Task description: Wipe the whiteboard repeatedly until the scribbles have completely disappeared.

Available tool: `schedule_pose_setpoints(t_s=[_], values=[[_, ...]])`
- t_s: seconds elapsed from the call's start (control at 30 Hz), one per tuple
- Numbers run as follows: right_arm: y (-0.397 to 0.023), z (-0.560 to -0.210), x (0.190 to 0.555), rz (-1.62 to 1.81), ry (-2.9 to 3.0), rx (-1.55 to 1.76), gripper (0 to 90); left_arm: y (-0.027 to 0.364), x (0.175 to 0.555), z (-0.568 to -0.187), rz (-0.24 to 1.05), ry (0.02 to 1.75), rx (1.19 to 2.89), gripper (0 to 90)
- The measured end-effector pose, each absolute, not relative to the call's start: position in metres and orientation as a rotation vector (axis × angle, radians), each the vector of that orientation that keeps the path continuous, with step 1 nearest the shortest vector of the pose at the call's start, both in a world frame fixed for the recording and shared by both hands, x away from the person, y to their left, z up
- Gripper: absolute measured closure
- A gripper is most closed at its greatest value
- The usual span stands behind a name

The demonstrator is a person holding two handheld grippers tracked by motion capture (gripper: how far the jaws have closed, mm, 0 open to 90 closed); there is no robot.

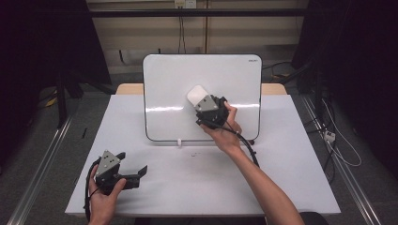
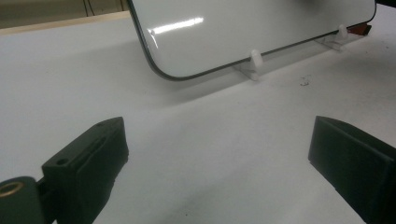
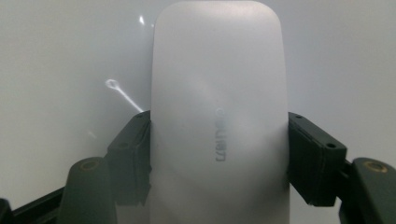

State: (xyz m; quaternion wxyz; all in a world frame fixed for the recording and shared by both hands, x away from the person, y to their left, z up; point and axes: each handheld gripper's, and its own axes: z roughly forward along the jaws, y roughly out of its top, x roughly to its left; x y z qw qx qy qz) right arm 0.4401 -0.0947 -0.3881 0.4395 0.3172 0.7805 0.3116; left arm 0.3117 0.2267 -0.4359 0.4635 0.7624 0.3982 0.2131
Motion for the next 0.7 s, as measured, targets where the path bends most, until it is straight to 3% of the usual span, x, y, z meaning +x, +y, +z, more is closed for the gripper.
schedule_pose_setpoints(t_s=[0.33,0.7], values=[[-0.069,-0.406,0.425,0.765,1.999,0.701,31.5,0.227,0.312,-0.436,0.518,0.98,1.869,4.5],[-0.084,-0.396,0.435,0.807,1.978,0.757,31.6,0.228,0.312,-0.436,0.518,0.98,1.866,4.5]])
